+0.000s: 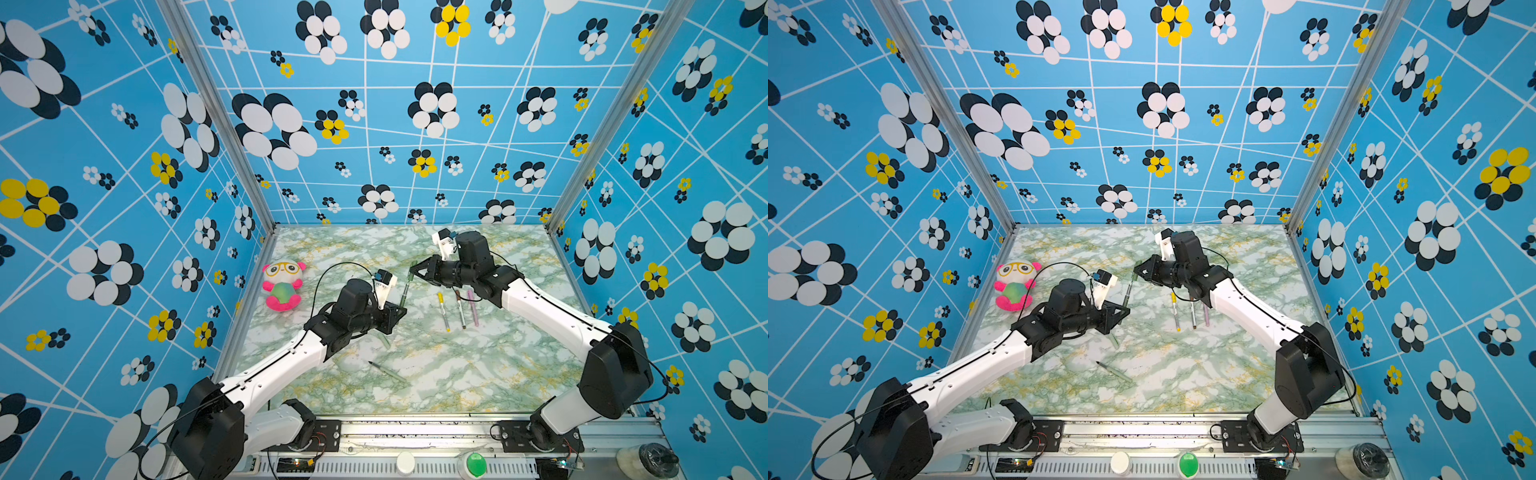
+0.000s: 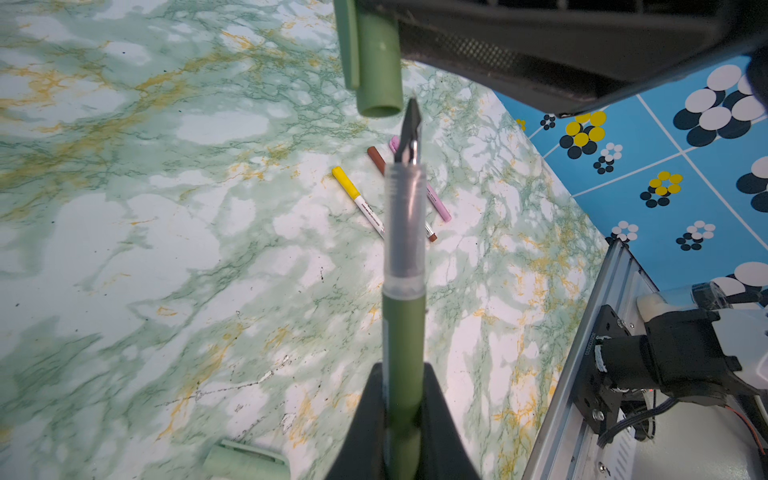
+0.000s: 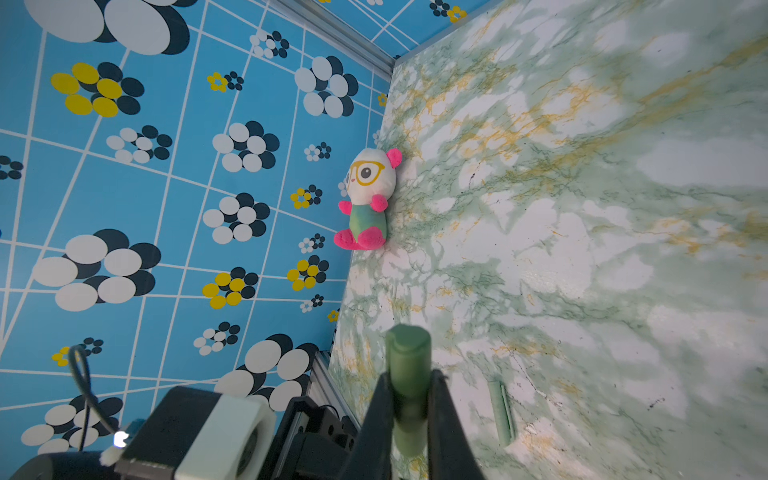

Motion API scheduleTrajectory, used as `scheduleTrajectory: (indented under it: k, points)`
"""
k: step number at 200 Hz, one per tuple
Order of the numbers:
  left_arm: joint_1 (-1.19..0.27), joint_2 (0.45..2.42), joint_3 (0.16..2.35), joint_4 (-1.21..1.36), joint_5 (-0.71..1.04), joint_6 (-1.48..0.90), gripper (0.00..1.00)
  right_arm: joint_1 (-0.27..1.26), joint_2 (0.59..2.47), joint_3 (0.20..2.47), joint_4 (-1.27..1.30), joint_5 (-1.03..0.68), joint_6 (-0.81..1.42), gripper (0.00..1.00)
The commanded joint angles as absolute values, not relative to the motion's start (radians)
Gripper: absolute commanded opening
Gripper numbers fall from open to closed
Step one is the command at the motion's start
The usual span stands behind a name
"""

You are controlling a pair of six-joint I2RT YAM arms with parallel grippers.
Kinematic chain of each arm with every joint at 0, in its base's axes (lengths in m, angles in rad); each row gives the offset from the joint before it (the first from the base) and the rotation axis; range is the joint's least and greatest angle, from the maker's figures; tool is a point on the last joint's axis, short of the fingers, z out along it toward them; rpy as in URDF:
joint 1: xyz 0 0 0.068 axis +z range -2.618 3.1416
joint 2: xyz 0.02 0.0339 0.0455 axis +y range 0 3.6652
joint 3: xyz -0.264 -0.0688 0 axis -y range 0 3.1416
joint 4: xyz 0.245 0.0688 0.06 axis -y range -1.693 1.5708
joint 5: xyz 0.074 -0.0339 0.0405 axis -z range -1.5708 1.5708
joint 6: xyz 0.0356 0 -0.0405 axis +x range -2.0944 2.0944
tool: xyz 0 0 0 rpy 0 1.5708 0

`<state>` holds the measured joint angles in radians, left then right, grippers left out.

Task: Insert the pens into the pen caps
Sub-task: 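Carry the cap above the pen tip held by the left gripper, then lower the cap down onto the green pen tip with the right gripper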

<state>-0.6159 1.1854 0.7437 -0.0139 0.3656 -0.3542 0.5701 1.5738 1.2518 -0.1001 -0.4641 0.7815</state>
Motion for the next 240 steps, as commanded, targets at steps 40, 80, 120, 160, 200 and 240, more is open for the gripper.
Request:
scheduleTrajectory:
  k: [40, 80, 120, 160, 200, 240]
  points:
    - [-0.621, 1.172, 0.747, 0.008, 0.363, -0.36, 0.0, 0.577, 1.523, 1.249, -0.063, -0.479, 0.796, 0.01]
    - [-0.622, 1.161, 0.741, 0.001, 0.358, -0.358, 0.0, 0.576, 1.526, 1.269, -0.059, -0.472, 0.8, 0.01]
    - [-0.622, 1.154, 0.736, 0.0, 0.349, -0.356, 0.0, 0.578, 1.53, 1.257, -0.059, -0.501, 0.808, 0.0]
    - [-0.622, 1.157, 0.736, 0.005, 0.351, -0.356, 0.0, 0.591, 1.529, 1.234, -0.055, -0.509, 0.81, 0.0]
    - [-0.622, 1.158, 0.735, 0.005, 0.348, -0.357, 0.0, 0.596, 1.523, 1.239, -0.052, -0.517, 0.808, 0.0]
    - [-0.622, 1.152, 0.729, 0.008, 0.344, -0.36, 0.0, 0.598, 1.516, 1.239, -0.064, -0.513, 0.799, 0.0]
